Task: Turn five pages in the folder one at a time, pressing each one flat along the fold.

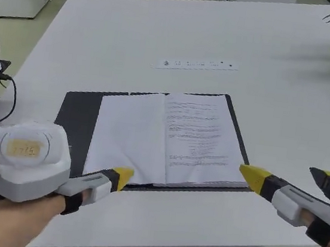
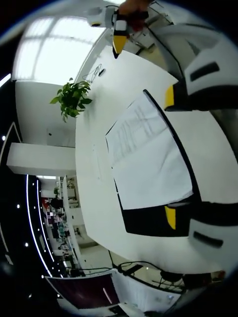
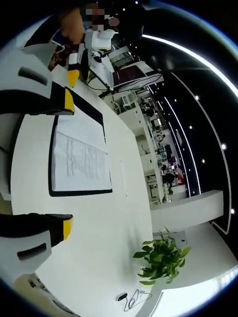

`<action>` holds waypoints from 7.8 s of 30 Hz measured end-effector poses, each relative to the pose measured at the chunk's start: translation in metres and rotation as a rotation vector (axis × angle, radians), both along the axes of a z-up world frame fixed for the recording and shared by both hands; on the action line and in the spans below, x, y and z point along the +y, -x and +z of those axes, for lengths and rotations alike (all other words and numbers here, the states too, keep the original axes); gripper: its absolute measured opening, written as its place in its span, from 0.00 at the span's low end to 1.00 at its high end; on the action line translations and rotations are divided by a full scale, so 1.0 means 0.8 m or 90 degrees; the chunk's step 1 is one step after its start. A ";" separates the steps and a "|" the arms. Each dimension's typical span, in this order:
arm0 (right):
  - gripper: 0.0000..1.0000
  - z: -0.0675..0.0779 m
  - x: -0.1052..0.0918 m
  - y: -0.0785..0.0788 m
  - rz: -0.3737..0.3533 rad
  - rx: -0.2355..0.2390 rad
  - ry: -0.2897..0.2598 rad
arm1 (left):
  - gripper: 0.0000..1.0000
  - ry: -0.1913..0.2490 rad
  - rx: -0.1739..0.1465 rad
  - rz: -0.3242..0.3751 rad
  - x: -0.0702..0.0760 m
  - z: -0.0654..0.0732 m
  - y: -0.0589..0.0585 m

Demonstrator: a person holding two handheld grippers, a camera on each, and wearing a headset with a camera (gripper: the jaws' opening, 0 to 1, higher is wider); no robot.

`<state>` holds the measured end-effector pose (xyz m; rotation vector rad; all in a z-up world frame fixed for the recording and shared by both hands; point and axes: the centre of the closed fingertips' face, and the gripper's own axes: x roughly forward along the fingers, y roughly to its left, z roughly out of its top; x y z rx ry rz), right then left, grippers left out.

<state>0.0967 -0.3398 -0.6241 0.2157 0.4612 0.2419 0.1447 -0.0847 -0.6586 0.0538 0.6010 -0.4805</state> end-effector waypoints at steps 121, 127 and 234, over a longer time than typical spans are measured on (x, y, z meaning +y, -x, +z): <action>0.02 -0.183 0.006 -0.169 0.100 0.212 -0.336 | 0.43 0.043 -0.077 -0.117 -0.246 -0.153 -0.103; 0.00 -0.178 0.004 -0.155 0.073 0.221 -0.368 | 0.42 0.044 -0.063 -0.122 -0.243 -0.151 -0.096; 0.07 -0.156 0.408 -0.131 0.293 0.291 -0.184 | 0.46 -0.023 -0.014 -0.096 0.084 -0.059 0.032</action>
